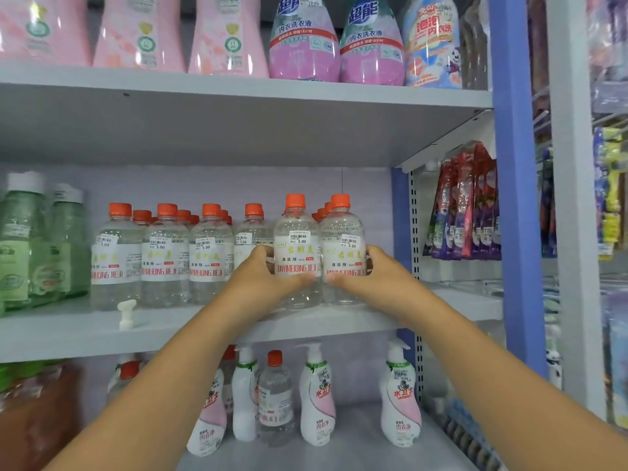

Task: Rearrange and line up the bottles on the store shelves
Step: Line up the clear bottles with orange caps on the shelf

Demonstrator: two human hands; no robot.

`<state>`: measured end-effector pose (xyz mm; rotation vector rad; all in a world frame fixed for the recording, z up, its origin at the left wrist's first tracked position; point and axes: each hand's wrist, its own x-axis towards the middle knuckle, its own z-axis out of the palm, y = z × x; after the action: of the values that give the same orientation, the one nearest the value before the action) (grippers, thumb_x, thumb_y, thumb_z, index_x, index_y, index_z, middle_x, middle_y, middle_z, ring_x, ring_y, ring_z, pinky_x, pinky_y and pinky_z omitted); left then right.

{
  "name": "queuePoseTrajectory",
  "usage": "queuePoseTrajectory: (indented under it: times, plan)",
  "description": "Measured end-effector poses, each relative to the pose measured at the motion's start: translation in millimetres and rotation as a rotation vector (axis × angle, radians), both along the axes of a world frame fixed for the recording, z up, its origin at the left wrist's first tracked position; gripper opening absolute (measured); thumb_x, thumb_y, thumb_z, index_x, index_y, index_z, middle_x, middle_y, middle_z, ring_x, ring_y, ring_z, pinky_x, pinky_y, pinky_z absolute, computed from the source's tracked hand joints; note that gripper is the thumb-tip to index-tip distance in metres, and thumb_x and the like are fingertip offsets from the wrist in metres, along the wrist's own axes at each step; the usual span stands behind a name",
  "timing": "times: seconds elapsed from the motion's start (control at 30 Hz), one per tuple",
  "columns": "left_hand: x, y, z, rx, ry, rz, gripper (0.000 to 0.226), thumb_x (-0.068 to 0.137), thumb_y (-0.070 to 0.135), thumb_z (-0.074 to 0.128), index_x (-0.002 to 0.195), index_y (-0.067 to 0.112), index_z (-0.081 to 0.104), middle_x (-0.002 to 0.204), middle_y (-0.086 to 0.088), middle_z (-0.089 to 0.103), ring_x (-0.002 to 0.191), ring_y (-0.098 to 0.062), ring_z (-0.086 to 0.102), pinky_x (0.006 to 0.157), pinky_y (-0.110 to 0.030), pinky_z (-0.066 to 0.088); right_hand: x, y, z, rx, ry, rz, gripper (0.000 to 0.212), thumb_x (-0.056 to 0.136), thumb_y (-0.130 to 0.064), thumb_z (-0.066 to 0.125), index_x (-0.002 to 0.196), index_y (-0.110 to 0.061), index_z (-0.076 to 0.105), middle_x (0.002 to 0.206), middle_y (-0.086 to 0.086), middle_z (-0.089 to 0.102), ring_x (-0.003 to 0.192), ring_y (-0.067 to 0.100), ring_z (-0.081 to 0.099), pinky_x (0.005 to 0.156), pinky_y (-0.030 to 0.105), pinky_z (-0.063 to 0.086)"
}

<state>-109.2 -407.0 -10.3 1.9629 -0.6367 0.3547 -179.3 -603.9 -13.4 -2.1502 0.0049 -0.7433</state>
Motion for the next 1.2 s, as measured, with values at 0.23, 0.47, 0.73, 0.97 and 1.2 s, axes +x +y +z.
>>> queuePoseTrajectory:
  times: [0.23, 0.47, 0.73, 0.97, 1.2]
  plan:
    - [-2.2, 0.4, -1.0, -0.013, 0.018, 0.000, 0.064, 0.077, 0.048, 0.084, 0.127, 0.031, 0.047, 0.109, 0.015, 0.064, 0.093, -0.003, 0.063, 0.065, -0.022, 0.046, -1.0, 1.0, -1.1, -0.026, 0.008, -0.017, 0.045, 0.078, -0.049, 0.082, 0.110, -0.034, 0.053, 0.103, -0.019, 0.065, 0.094, 0.003, 0.063, 0.082, 0.030, 0.054]
    - [-2.9, 0.2, 0.4, -0.029, 0.016, -0.010, 0.069, 0.078, 0.045, 0.084, 0.133, 0.031, 0.047, 0.109, 0.015, 0.066, 0.093, -0.003, 0.066, 0.066, -0.022, 0.048, -8.2, -1.5, 1.4, -0.019, 0.006, 0.084, 0.025, 0.084, -0.038, 0.080, 0.084, -0.039, 0.055, 0.093, -0.022, 0.065, 0.088, -0.003, 0.062, 0.072, 0.019, 0.049]
    - [-3.5, 1.2, 0.1, -0.039, 0.032, -0.004, 0.068, 0.078, 0.044, 0.085, 0.133, 0.032, 0.047, 0.110, 0.012, 0.067, 0.094, -0.005, 0.067, 0.070, -0.023, 0.052, -2.9, -2.4, 0.1, -0.006, 0.000, 0.082, 0.030, 0.084, -0.038, 0.081, 0.088, -0.037, 0.052, 0.092, -0.021, 0.063, 0.083, -0.005, 0.060, 0.063, 0.016, 0.045]
    - [-21.4, 4.7, -4.2, -0.033, -0.048, 0.096, 0.080, 0.075, 0.047, 0.086, 0.142, 0.027, 0.046, 0.126, 0.011, 0.063, 0.104, -0.009, 0.064, 0.090, -0.033, 0.054, -6.1, 2.8, 2.2, -0.065, -0.001, 0.000, 0.027, 0.083, -0.040, 0.079, 0.100, -0.030, 0.061, 0.104, -0.009, 0.069, 0.087, 0.007, 0.064, 0.068, 0.025, 0.049]
    - [-76.4, 53.5, -112.8, -0.352, -0.410, 0.279, 0.028, 0.089, 0.020, 0.077, 0.113, 0.026, 0.063, 0.101, 0.017, 0.069, 0.100, 0.000, 0.064, 0.085, -0.011, 0.048, -62.0, 43.9, -92.7, -0.075, -0.739, 0.034, 0.024, 0.095, -0.010, 0.062, 0.119, -0.011, 0.062, 0.108, -0.007, 0.057, 0.102, 0.003, 0.057, 0.090, 0.014, 0.043]
